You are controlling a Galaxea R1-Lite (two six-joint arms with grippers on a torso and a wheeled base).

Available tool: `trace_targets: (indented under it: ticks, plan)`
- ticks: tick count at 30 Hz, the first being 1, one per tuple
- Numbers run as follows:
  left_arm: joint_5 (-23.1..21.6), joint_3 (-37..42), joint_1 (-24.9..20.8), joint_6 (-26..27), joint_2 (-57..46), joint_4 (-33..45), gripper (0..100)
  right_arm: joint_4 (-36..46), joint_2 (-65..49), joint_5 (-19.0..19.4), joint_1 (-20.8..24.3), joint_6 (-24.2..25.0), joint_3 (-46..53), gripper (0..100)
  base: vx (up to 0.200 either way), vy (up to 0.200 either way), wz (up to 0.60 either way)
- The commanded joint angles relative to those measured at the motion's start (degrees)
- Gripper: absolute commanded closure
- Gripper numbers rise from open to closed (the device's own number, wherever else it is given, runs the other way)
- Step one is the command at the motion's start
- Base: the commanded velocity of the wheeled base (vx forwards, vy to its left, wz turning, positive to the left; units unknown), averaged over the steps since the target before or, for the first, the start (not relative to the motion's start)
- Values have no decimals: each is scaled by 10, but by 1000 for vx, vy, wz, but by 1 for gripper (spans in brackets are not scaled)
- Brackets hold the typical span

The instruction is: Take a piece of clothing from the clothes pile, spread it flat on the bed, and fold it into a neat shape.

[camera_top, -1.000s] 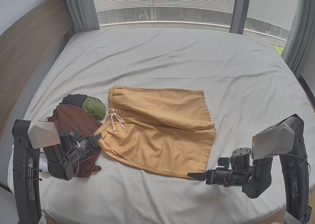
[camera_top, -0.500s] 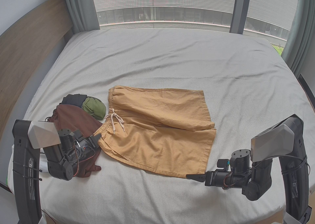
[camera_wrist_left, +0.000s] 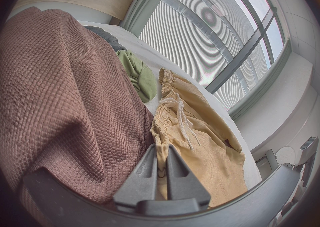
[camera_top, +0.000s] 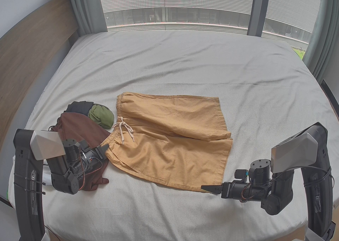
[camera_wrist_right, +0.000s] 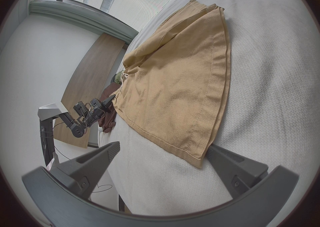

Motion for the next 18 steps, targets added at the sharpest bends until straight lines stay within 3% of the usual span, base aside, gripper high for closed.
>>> trace_targets:
  ticks: [1,2,3,18]
  plan:
    - [0,0,0,0,1,0,100,0,2,0,1,0,-2,0,0,0,0]
    - [0,0,0,0,1,0,100,0,2,0,1,0,-2,0,0,0,0]
    - [0,0,0,0,1,0,100,0,2,0,1,0,-2,100,0,0,0]
    - [0,0,0,0,1,-1,100,6,1,0,-3,0,0,100,0,0,0]
